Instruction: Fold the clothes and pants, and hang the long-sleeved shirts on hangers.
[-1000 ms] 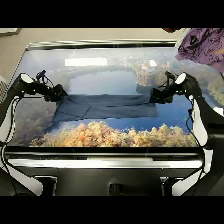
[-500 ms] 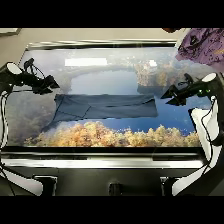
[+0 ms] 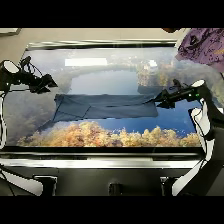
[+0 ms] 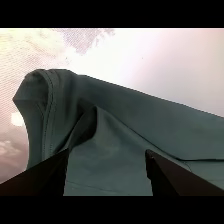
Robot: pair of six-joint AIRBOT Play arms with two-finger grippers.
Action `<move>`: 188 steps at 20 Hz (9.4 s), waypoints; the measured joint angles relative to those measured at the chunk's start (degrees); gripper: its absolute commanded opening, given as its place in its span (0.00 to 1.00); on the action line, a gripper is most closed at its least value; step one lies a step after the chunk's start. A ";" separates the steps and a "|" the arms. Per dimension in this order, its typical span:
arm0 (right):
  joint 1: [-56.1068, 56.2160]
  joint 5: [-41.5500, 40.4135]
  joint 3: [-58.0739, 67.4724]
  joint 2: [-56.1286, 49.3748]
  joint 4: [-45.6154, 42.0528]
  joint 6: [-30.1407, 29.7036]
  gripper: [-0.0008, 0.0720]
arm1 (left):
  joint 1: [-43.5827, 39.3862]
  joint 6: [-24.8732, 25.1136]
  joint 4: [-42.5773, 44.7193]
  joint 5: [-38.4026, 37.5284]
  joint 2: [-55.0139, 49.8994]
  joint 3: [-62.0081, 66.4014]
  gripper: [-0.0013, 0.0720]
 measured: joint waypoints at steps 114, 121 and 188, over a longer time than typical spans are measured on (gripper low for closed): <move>9.84 -14.62 -24.46 14.51 6.80 4.11 0.35 | -10.99 -6.45 -0.35 -13.62 11.74 13.62 0.04; 12.61 -17.20 -24.15 14.38 8.50 3.69 0.05 | -10.99 -6.19 -0.31 -13.62 11.74 13.62 0.04; -38.21 4.42 -26.49 39.39 -48.63 29.75 0.05 | -10.99 -5.99 -0.33 -18.10 11.85 13.62 0.04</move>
